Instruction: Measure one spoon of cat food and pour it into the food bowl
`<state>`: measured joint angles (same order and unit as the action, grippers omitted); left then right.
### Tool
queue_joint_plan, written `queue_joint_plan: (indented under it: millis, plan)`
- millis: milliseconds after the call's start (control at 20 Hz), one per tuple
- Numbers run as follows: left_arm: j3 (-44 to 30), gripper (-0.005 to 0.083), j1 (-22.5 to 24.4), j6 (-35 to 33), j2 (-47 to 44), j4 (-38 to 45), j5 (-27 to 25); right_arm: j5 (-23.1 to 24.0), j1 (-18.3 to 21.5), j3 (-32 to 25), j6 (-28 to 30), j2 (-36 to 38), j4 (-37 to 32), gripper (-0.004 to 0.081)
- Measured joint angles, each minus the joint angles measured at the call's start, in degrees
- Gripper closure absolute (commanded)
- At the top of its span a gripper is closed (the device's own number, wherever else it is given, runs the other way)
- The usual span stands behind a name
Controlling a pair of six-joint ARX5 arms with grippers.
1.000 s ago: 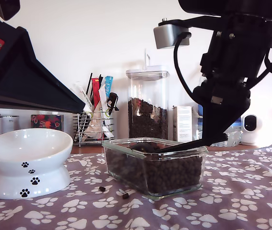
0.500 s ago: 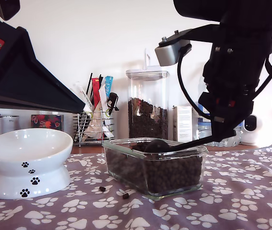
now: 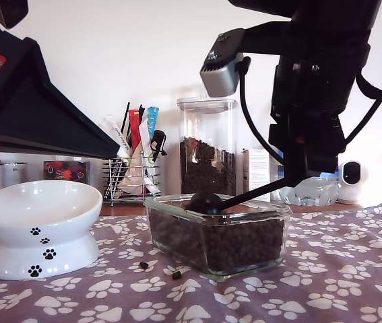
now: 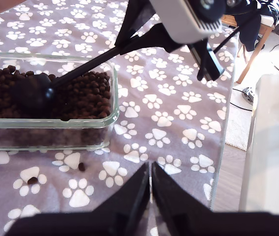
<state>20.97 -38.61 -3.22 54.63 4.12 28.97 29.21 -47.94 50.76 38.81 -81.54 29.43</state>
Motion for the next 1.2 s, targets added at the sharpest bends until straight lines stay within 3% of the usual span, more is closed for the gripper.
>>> queue_joint_plan:
  millis: [150,350,600,800,1000,1200]
  plan:
    - [0.00,0.0792,0.00,0.00,0.00,-0.04,0.02,5.42,-0.79,0.00,3.91,-1.60,-0.94,0.0783]
    - [0.00,0.0793,0.02,0.00,0.00,-0.02,0.00,10.40,-1.75,-0.11,4.83,-2.32,-6.60,0.0783]
    - [0.00,0.0793,0.02,0.00,0.00,-0.02,-1.05,14.16,-5.57,-0.11,8.94,-2.32,-7.82,0.0783]
    - [0.00,0.0793,0.02,0.42,-0.04,-0.31,-3.58,18.03,-6.93,-0.13,16.20,-2.32,-11.45,0.0783]
    - [0.00,0.0793,0.00,1.75,-2.78,-2.71,-10.45,20.55,-8.04,-0.17,21.35,-2.32,-15.78,0.0783]
    - [0.00,0.0793,0.15,1.79,-13.33,-5.18,-20.28,20.70,-11.85,-0.17,23.06,-2.25,-21.05,0.0783]
